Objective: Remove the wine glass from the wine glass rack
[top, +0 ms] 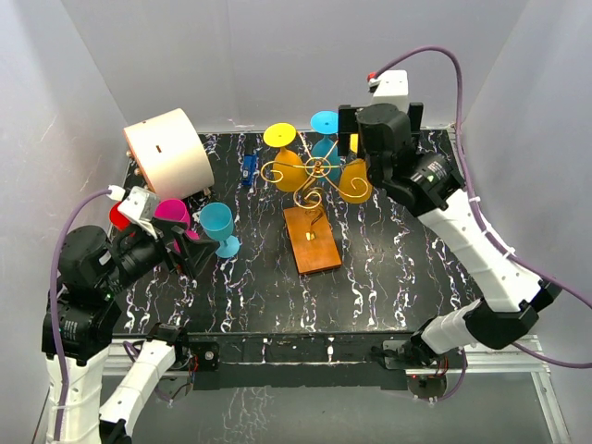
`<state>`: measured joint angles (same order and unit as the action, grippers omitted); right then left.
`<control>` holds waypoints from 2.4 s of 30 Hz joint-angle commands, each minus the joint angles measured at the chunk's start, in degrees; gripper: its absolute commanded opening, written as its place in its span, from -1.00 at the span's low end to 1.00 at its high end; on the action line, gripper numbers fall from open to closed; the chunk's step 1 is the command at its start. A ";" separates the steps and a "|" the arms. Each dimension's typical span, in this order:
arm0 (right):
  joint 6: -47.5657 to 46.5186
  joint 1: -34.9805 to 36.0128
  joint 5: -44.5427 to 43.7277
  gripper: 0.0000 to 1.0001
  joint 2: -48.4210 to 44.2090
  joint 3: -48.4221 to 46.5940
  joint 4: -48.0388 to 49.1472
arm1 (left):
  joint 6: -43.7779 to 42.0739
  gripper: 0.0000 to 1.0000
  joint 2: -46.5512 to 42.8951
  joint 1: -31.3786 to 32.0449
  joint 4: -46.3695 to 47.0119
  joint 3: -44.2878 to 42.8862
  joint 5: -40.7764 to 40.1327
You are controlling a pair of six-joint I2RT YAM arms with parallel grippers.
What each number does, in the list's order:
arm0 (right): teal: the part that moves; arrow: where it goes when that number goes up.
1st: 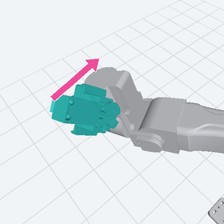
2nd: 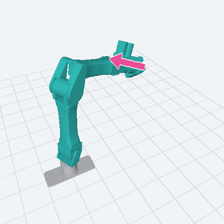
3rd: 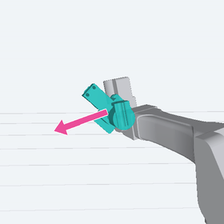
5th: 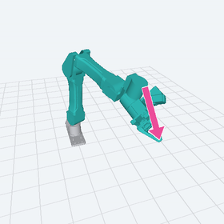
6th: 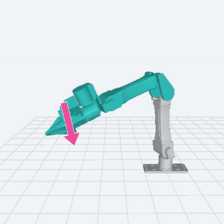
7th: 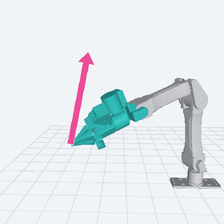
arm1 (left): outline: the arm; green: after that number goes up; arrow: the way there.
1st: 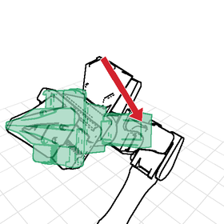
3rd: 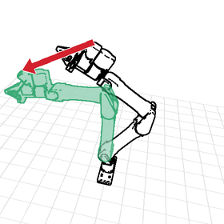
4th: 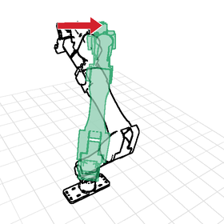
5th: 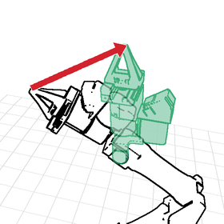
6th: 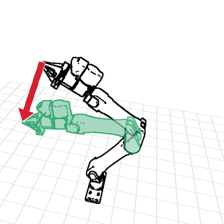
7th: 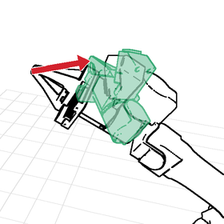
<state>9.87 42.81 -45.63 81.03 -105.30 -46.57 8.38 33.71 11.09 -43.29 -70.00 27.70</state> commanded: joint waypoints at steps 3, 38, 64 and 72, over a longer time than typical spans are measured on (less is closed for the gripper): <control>0.77 -6.79 10.27 0.97 1.38 -2.77 0.76 | 2.27 0.97 0.62 0.24 1.89 -1.46 0.47; -1.30 -15.00 26.45 0.97 5.43 1.22 0.95 | 7.00 0.97 1.79 0.19 4.90 -0.14 2.44; -1.07 -14.96 25.28 0.82 4.00 3.50 2.68 | 7.00 0.97 1.69 0.25 3.99 -0.02 2.27; -1.25 -14.96 25.04 0.55 2.76 3.23 3.53 | 7.09 0.97 1.71 0.24 3.98 -0.14 2.27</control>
<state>9.10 28.01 -19.62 86.94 -101.30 -46.46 15.22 35.03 11.09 -39.46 -69.84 29.17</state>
